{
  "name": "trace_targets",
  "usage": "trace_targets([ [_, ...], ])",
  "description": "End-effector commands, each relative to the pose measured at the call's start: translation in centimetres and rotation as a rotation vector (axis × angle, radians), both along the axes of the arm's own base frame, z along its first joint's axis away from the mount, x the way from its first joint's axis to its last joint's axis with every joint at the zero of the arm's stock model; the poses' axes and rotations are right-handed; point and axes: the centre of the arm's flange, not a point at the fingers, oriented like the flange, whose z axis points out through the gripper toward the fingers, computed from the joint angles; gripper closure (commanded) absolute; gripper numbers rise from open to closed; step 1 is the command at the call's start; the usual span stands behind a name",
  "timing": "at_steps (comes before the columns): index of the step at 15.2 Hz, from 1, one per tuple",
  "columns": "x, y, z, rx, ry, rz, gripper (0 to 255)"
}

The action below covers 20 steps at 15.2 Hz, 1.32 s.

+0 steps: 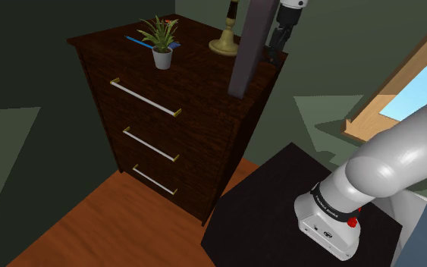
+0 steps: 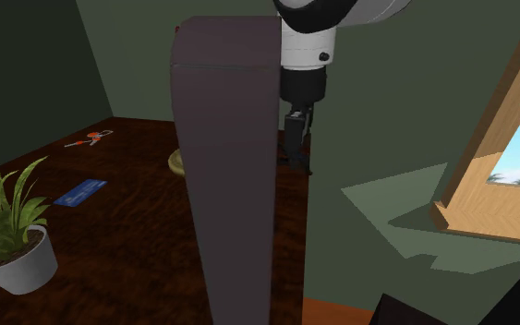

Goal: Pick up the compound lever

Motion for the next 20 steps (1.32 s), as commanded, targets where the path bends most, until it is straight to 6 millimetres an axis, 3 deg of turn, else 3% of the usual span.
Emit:
trace_targets([
  [1,1.6,-1.7,0.0,-0.010,-0.013,0.008,0],
  [5,4.9,-4.9,-0.1,-0.026,-0.037,0.020,0],
  [14,4.9,-4.9,-4.1,-0.026,-0.037,0.020,0],
  [15,4.9,-5.0,-4.1,-0.026,-0.037,0.020,255],
  [20,4.9,-4.9,-4.0,-0.026,-0.037,0.020,255],
])
